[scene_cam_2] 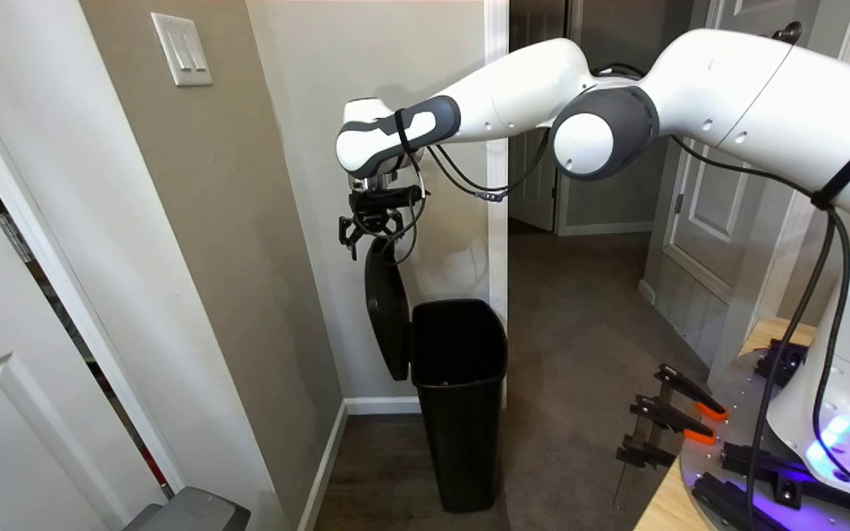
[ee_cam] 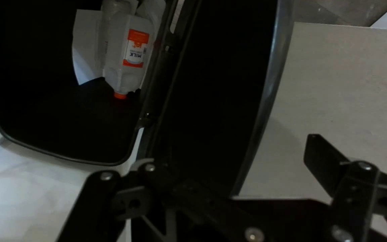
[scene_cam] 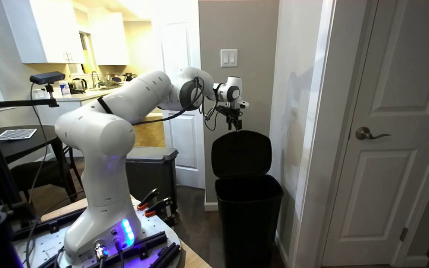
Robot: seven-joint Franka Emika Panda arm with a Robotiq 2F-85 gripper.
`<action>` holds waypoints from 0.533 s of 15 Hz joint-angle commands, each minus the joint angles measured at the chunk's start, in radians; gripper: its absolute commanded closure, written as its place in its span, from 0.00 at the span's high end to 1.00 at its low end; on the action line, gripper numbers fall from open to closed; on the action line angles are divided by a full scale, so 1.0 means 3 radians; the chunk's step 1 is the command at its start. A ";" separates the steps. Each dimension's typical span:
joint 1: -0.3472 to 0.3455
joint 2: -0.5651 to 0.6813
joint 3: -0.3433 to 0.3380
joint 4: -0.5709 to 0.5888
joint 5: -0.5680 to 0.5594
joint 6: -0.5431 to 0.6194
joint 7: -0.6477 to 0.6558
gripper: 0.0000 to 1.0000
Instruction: Close the dust bin
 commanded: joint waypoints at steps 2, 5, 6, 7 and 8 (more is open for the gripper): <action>0.0104 -0.0070 -0.0262 0.0024 -0.0227 -0.0353 0.0273 1.00; 0.0154 -0.0087 -0.0368 0.0053 -0.0305 -0.0679 0.0301 1.00; 0.0172 -0.0085 -0.0399 0.0072 -0.0317 -0.0774 0.0300 1.00; 0.0186 -0.0080 -0.0420 0.0091 -0.0329 -0.0861 0.0296 1.00; 0.0204 -0.0074 -0.0446 0.0105 -0.0341 -0.0942 0.0300 1.00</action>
